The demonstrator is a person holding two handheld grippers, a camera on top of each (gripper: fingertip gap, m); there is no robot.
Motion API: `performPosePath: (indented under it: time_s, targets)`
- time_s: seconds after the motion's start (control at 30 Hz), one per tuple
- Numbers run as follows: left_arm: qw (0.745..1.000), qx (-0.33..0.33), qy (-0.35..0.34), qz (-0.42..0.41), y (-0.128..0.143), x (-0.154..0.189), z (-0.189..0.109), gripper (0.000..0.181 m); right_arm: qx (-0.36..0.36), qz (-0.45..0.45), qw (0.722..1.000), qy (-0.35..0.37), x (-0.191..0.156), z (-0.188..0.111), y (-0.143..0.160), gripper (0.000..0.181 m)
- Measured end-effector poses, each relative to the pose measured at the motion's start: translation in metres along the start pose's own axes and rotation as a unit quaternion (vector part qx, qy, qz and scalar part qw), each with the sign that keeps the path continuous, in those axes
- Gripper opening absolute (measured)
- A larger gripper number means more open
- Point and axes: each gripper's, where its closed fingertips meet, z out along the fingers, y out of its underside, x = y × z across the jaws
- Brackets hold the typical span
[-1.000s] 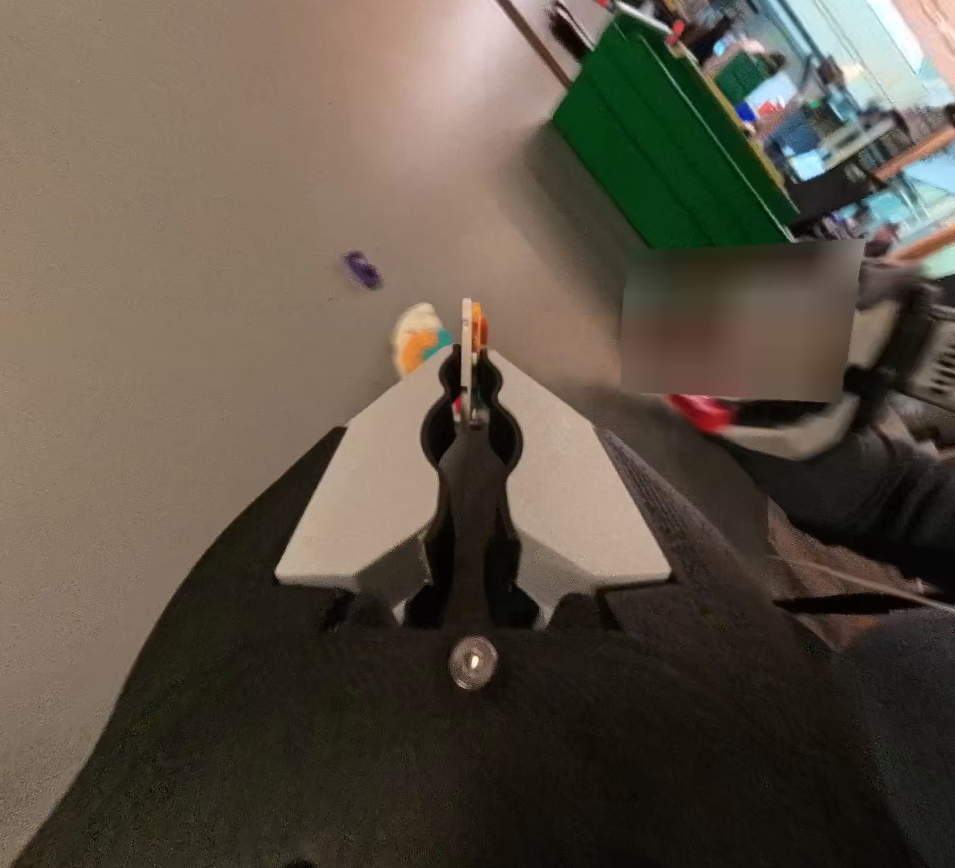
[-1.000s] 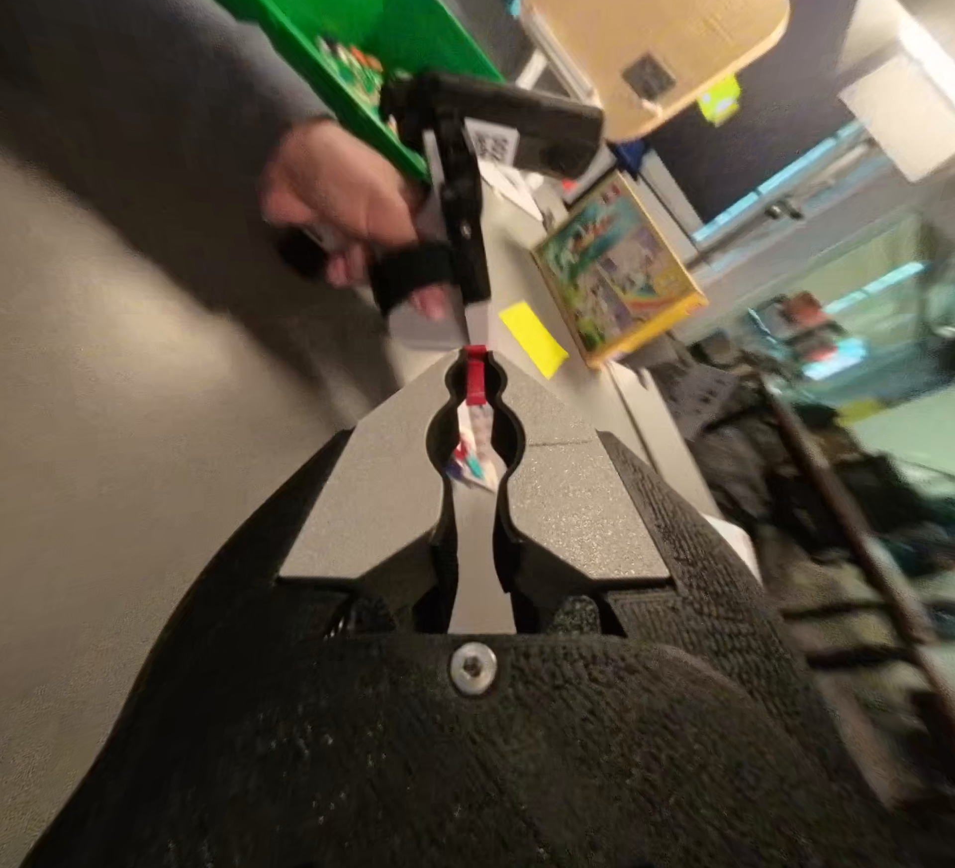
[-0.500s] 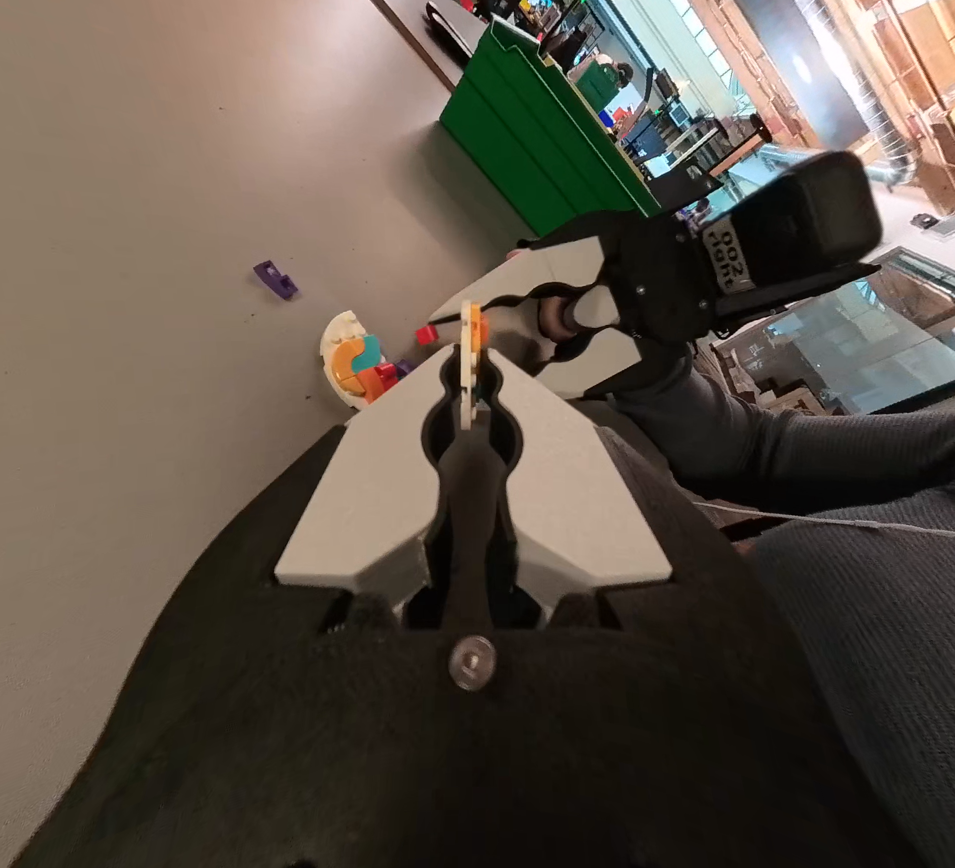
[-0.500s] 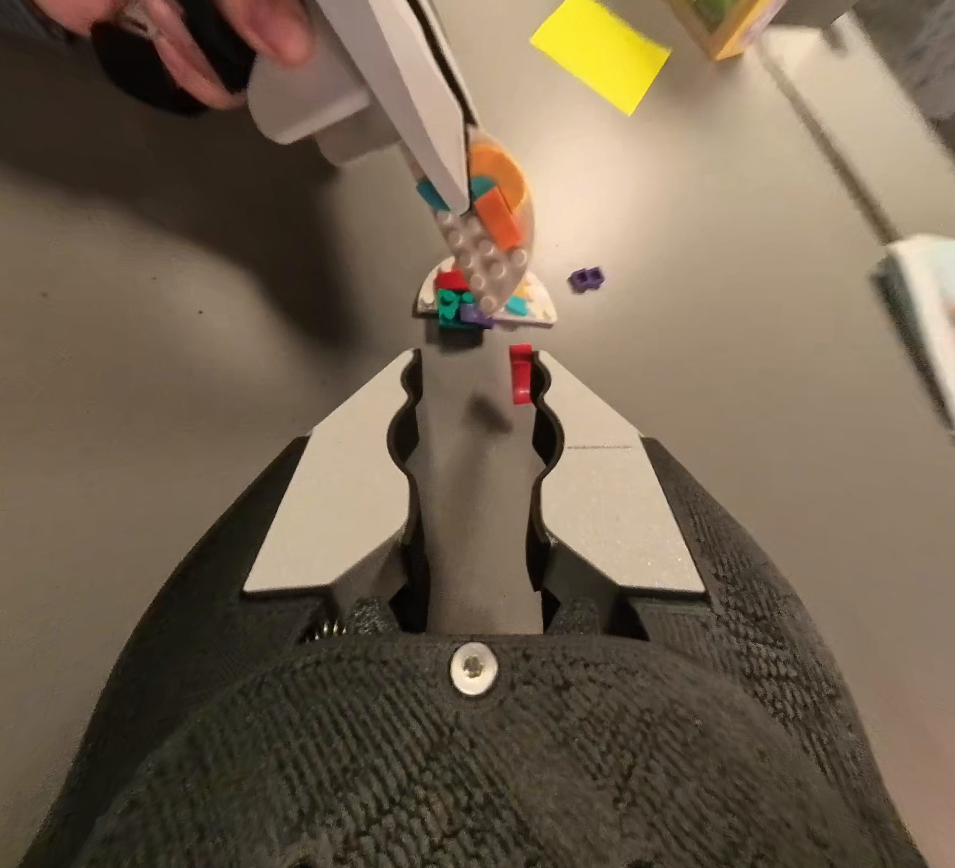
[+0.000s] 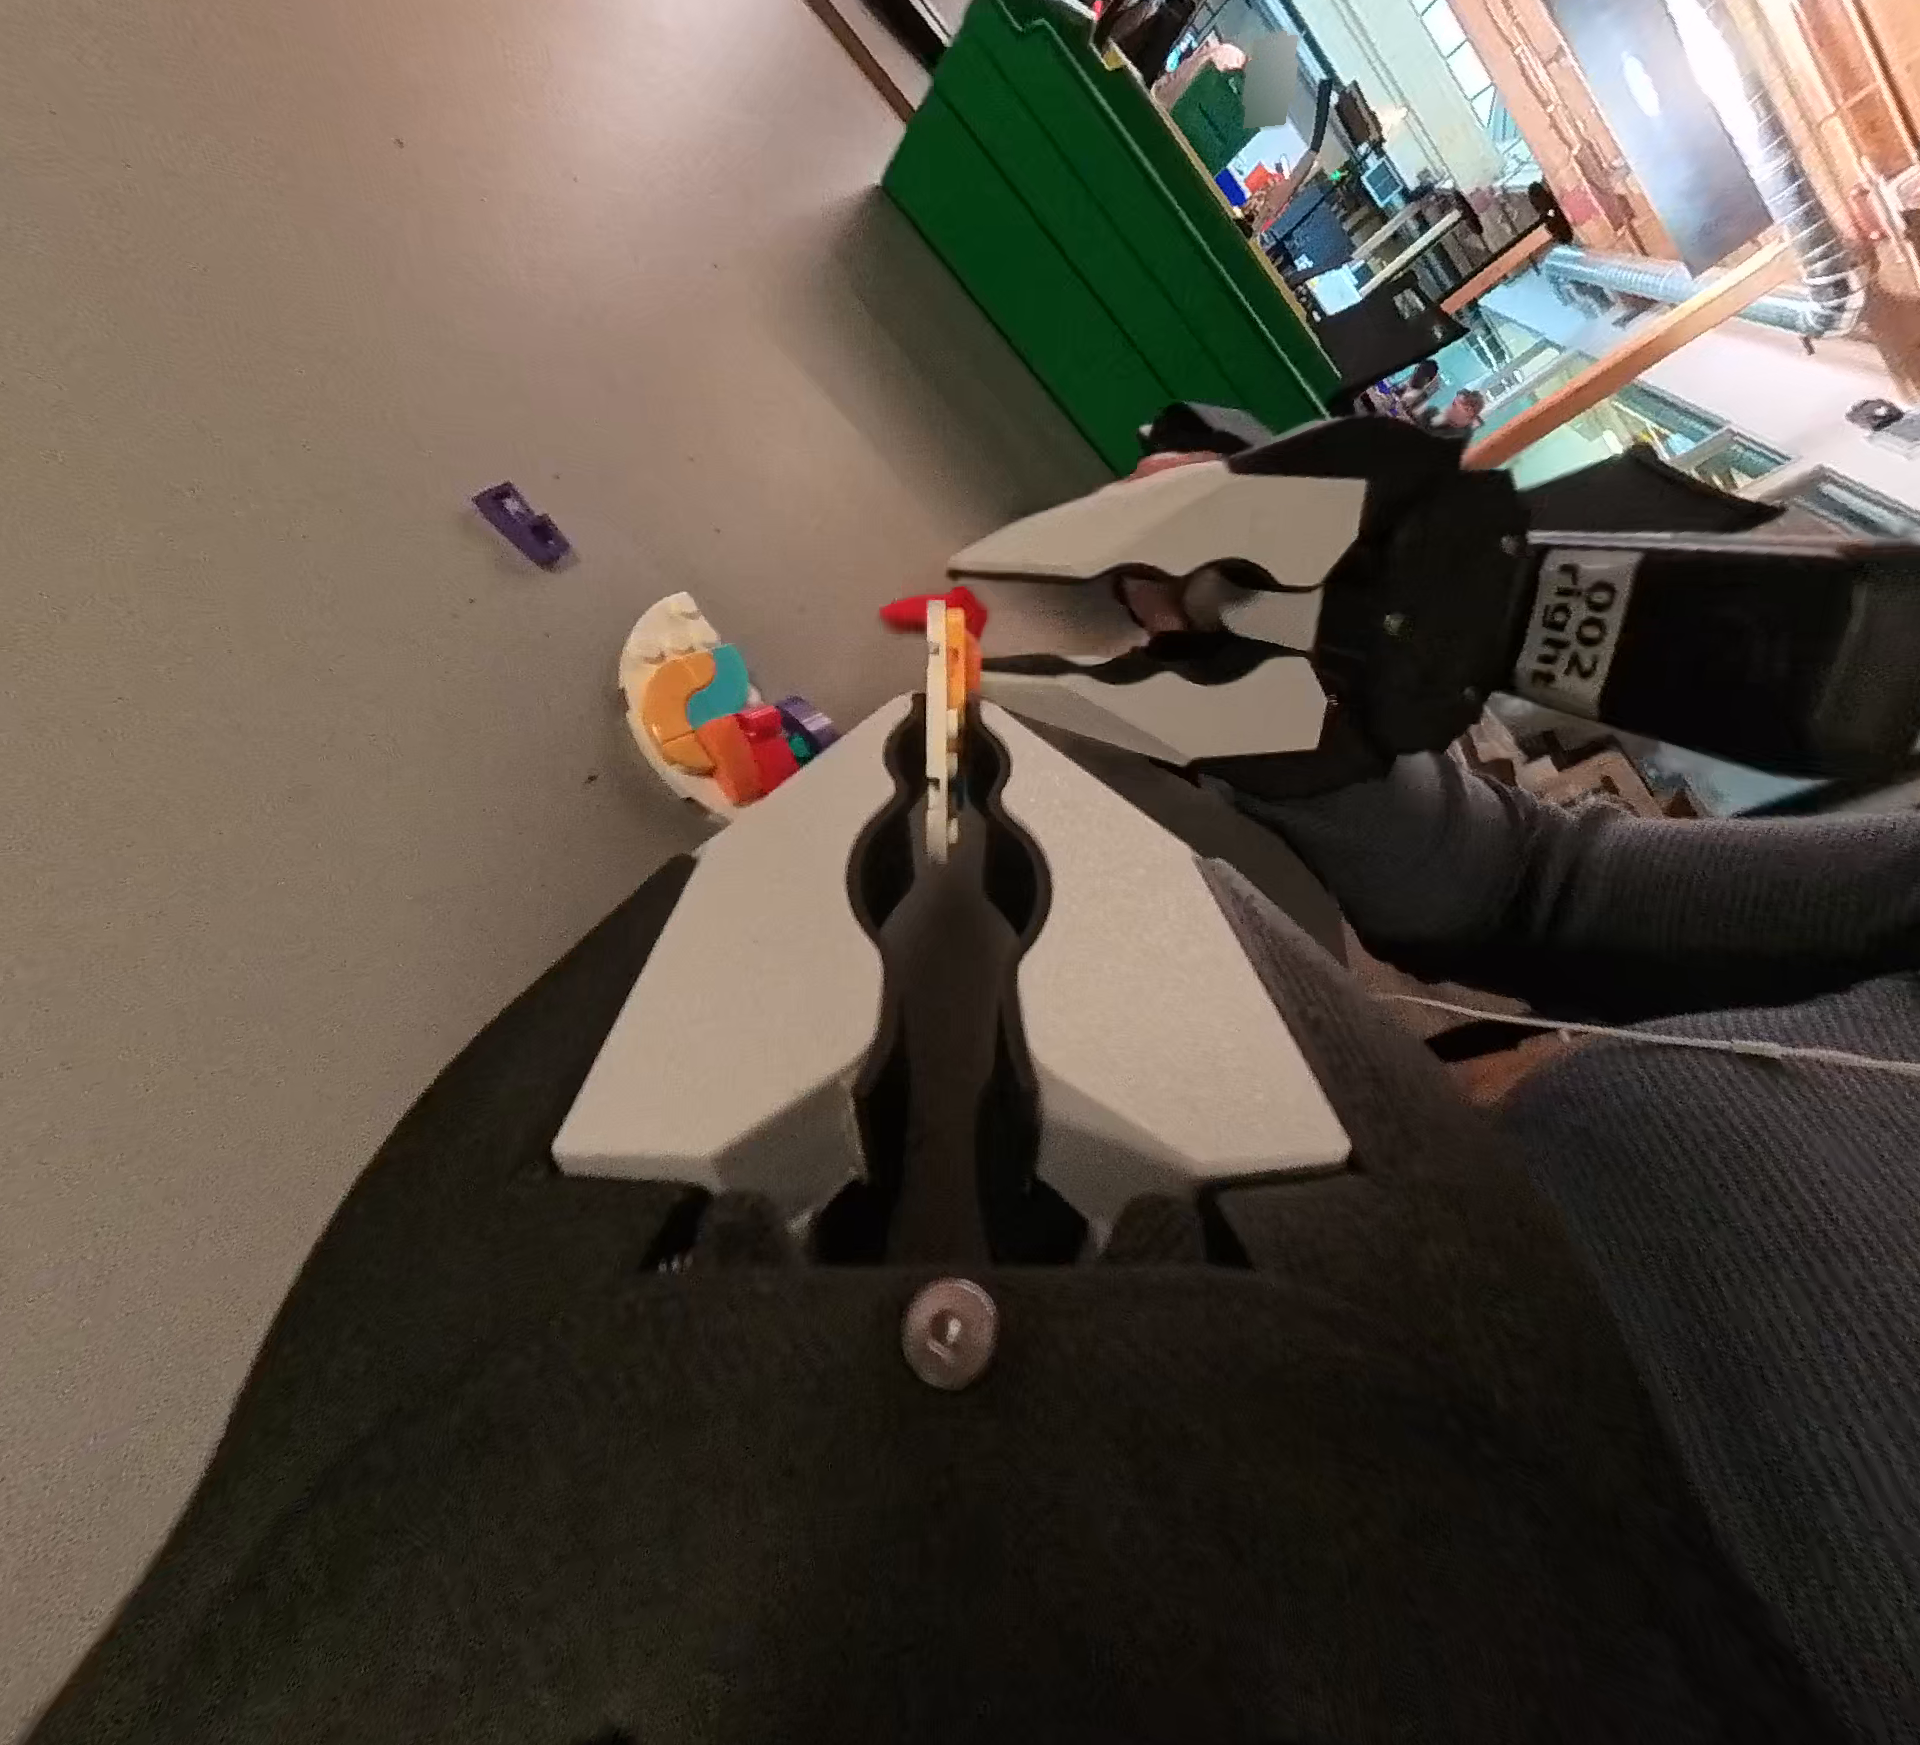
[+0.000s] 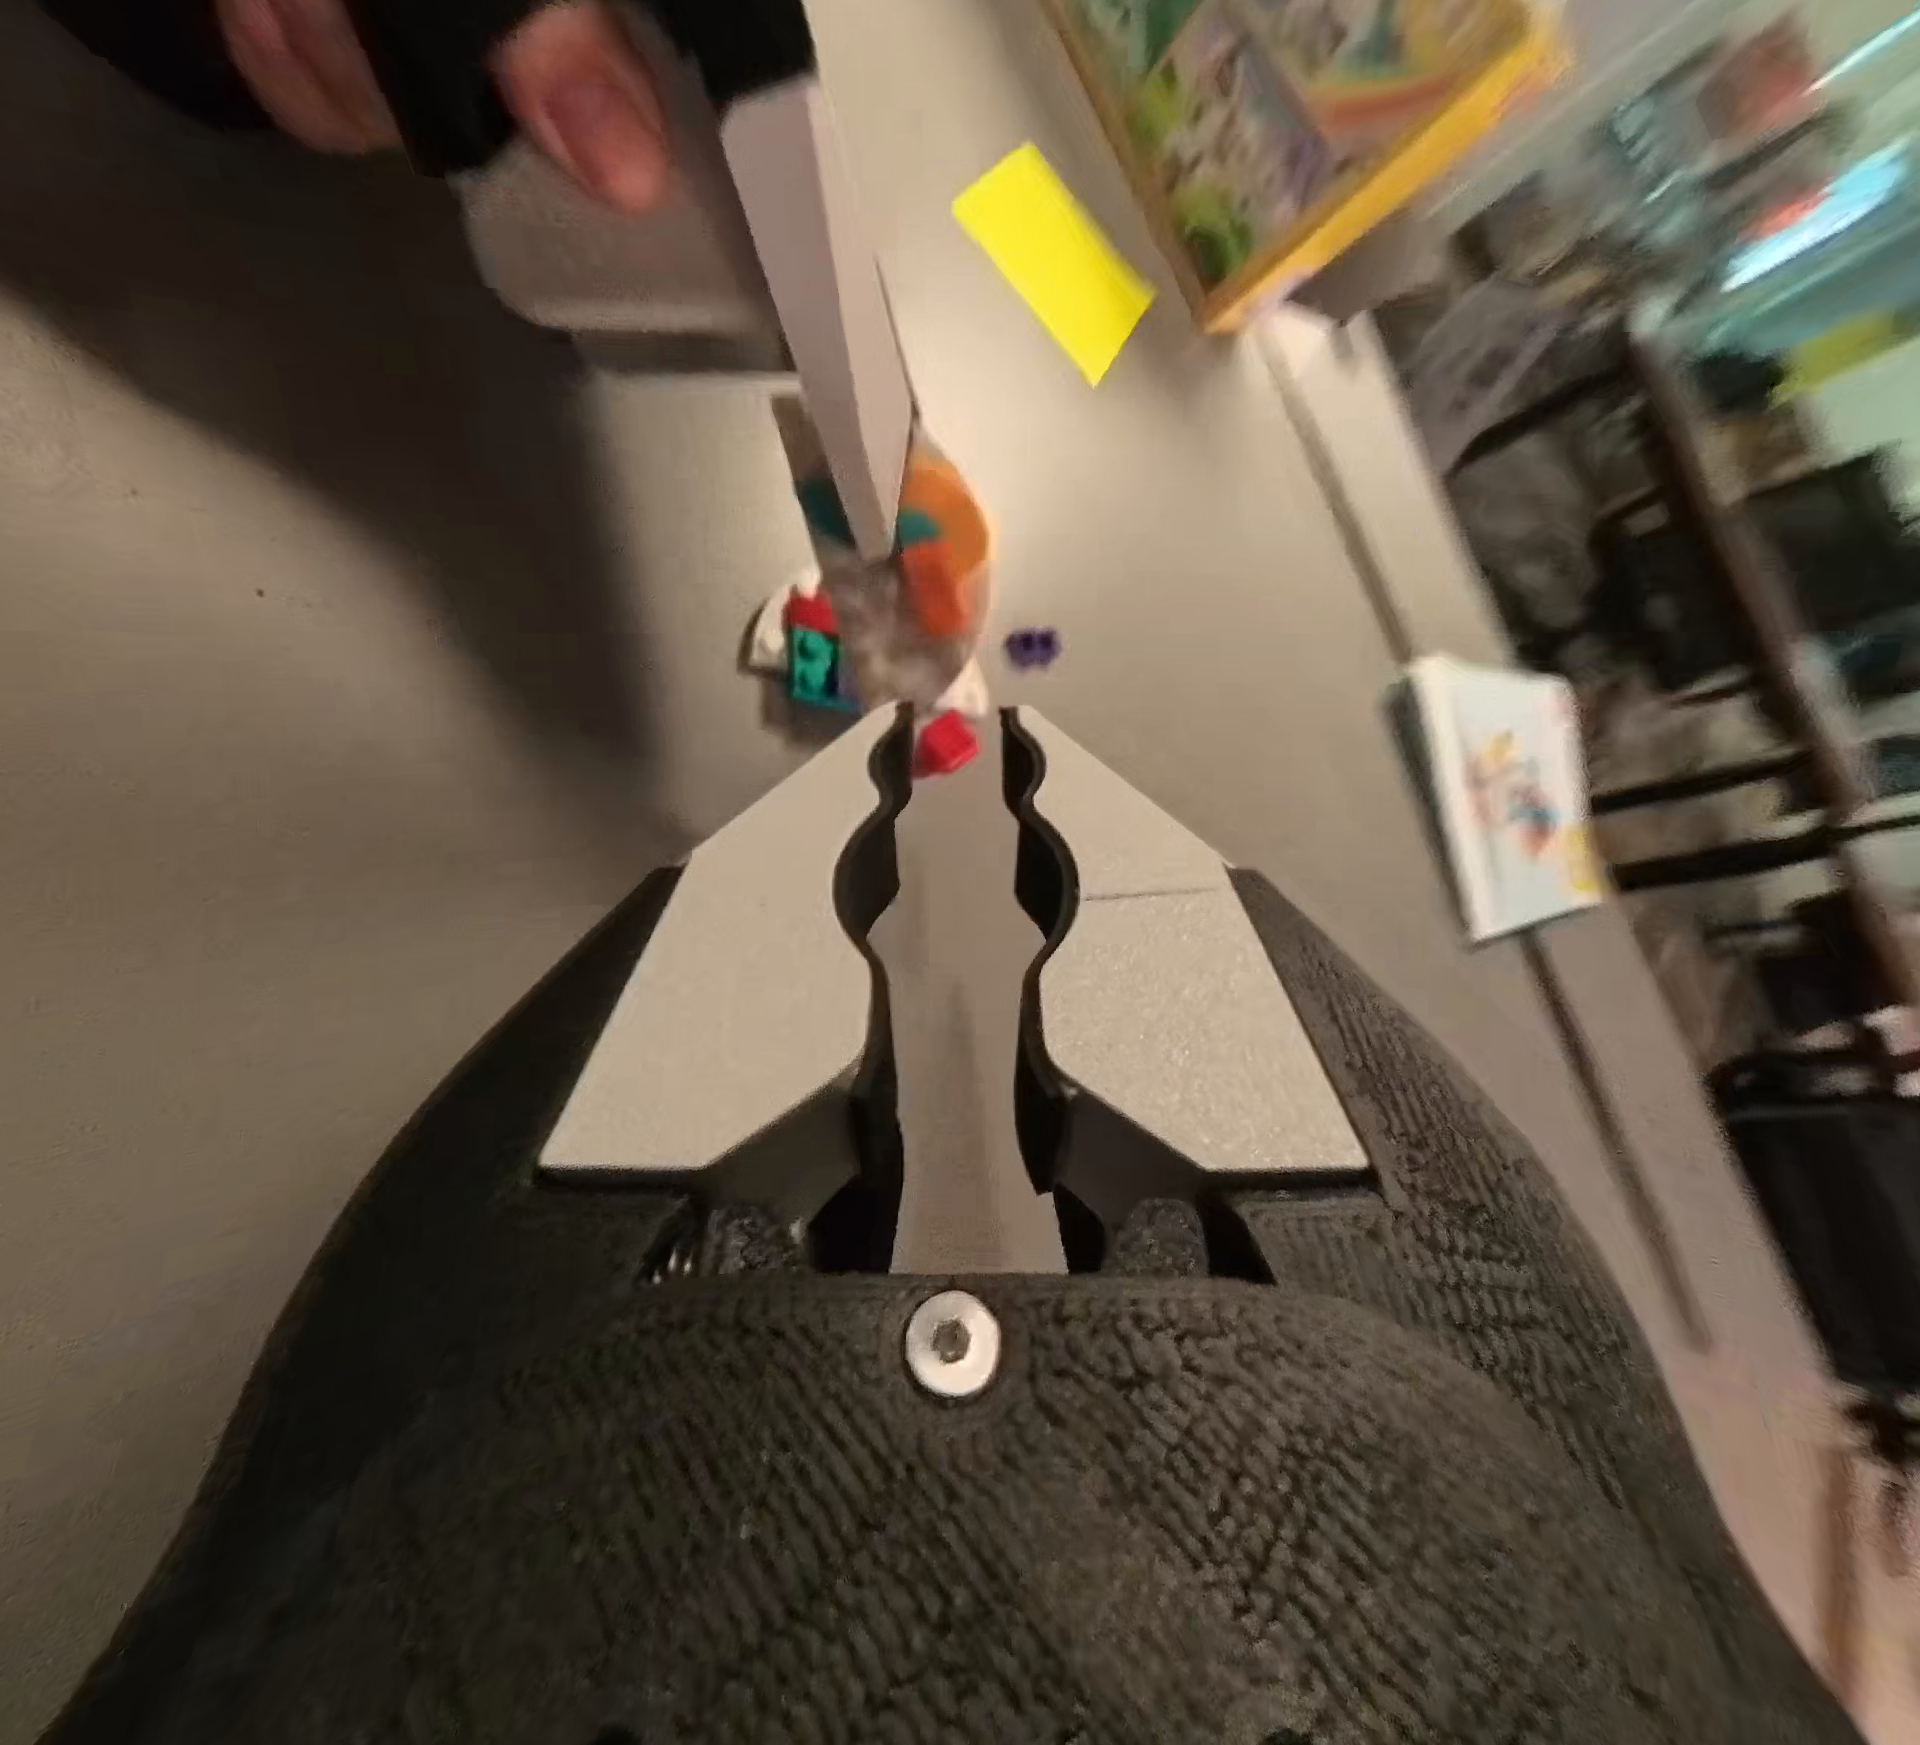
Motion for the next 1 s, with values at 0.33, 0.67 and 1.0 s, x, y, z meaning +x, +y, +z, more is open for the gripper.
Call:
performPosePath:
  time_s: [0.33, 0.67, 1.0]
  targets:
    - [1.000, -0.012, -0.014, -0.002, 0.003, -0.004, 0.002, 0.004, 0.072, 0.042, 0.996, -0.021, 0.001, -0.009, -0.018, 0.005]
    - [0.999, -0.033, 0.008, 0.003, 0.010, 0.005, 0.006, 0.005, 0.050, -0.004, 0.999, -0.022, -0.010, -0.002, -0.016, 0.009]
    - [1.000, -0.027, 0.007, -0.002, 0.011, 0.008, 0.008, 0.004, 0.043, -0.053, 0.998, 0.004, -0.012, -0.008, -0.015, 0.004]
